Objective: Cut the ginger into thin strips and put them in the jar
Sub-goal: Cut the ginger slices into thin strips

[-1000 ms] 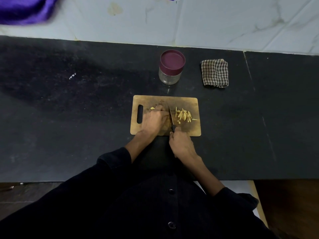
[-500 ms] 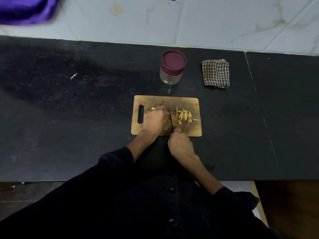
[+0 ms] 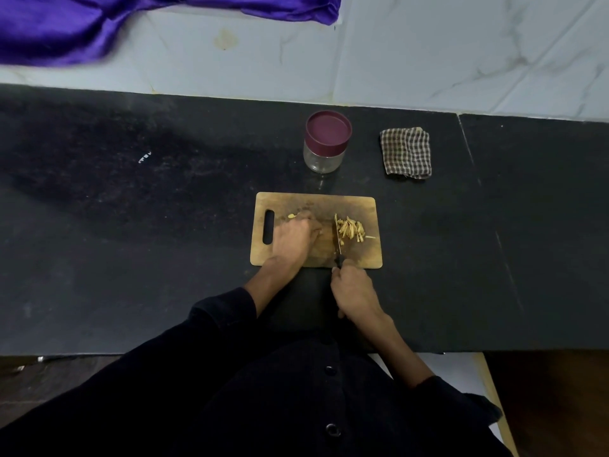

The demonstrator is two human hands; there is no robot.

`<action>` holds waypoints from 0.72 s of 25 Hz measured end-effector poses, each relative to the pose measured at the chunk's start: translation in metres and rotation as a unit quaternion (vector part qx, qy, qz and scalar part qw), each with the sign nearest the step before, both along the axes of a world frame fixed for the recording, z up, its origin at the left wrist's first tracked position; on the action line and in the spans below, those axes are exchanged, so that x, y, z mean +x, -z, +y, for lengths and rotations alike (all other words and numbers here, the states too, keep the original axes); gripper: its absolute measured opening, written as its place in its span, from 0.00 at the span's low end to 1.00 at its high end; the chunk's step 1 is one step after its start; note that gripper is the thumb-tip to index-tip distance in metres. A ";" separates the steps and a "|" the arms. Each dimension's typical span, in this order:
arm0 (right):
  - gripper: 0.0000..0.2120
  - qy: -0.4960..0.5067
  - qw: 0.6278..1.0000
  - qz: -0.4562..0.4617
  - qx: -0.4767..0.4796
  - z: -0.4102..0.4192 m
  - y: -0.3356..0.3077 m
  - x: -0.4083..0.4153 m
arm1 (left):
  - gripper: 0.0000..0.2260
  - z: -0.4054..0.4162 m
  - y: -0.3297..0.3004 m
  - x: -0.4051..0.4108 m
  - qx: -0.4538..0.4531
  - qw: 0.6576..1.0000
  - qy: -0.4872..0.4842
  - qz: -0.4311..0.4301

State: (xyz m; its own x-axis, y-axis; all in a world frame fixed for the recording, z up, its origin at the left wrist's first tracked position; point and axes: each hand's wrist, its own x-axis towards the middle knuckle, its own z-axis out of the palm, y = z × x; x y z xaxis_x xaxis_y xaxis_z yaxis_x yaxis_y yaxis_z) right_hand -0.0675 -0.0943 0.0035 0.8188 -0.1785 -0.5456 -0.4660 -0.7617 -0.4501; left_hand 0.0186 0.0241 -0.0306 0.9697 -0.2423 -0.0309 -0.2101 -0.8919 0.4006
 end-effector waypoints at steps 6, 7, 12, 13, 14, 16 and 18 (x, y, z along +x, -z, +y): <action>0.11 0.000 1.000 0.006 0.013 -0.004 -0.006 0.001 | 0.08 0.004 -0.004 0.000 -0.069 0.998 -0.009 -0.004; 0.11 0.001 1.000 0.006 0.014 -0.004 -0.007 0.002 | 0.08 0.004 -0.004 -0.001 -0.071 0.997 -0.011 -0.008; 0.10 -0.041 0.999 -0.006 -0.001 0.000 -0.010 0.006 | 0.10 0.004 0.003 -0.002 -0.049 0.998 -0.047 0.011; 0.10 -0.051 0.999 -0.011 -0.007 0.001 -0.009 0.008 | 0.10 0.003 0.005 -0.002 -0.037 0.998 -0.055 0.021; 0.11 -0.057 0.998 -0.015 -0.012 0.003 -0.008 0.010 | 0.11 0.002 0.007 -0.002 -0.022 0.998 -0.057 0.028; 0.11 -0.061 0.998 -0.019 -0.017 0.004 -0.006 0.013 | 0.12 0.001 0.008 -0.005 0.011 0.998 -0.051 0.030; 0.11 -0.063 0.998 -0.020 -0.019 0.006 -0.004 0.014 | 0.11 0.002 0.004 -0.009 0.019 0.999 -0.030 0.023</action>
